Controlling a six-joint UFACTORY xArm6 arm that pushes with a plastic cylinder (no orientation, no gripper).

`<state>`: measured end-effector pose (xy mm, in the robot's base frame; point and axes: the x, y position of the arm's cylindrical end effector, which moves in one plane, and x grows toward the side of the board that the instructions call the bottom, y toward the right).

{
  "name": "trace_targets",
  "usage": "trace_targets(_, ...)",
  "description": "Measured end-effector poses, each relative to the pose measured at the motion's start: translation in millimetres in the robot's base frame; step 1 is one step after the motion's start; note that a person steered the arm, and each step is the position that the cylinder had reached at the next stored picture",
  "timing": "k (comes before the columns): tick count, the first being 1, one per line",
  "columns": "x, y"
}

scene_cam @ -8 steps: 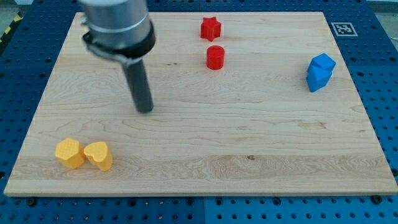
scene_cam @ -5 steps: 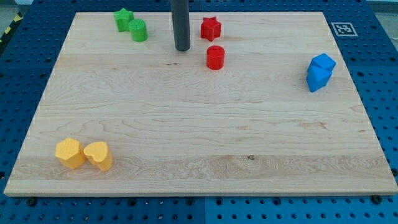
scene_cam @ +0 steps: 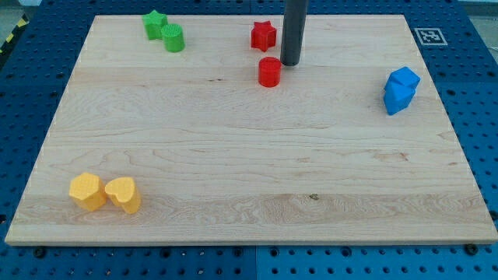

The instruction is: Move red circle to the center

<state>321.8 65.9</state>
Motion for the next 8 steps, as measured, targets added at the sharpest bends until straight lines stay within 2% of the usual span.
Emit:
trace_targets(6,30.8,-28.5)
trace_targets(7,16.9,-37.1)
trace_targets(8,-17.1,-56.4)
